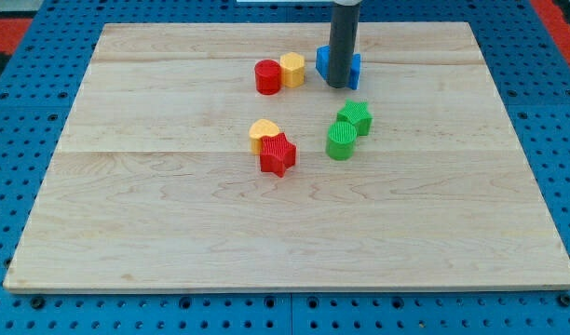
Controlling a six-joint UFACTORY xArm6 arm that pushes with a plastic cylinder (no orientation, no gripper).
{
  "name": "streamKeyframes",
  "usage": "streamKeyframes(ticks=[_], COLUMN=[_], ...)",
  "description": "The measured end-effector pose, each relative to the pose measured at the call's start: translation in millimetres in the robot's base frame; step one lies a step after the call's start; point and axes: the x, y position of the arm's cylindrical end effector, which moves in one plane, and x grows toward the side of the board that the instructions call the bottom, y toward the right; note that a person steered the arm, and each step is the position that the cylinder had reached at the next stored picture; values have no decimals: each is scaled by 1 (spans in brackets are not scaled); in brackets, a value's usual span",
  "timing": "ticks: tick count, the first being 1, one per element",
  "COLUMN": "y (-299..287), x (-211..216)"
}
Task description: Place the yellow hexagon to the top right of the red circle
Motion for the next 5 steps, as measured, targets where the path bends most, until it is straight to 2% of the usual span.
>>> streamKeyframes(ticks=[2, 3, 5], y=[-50, -52, -37], x=[-4, -30, -35])
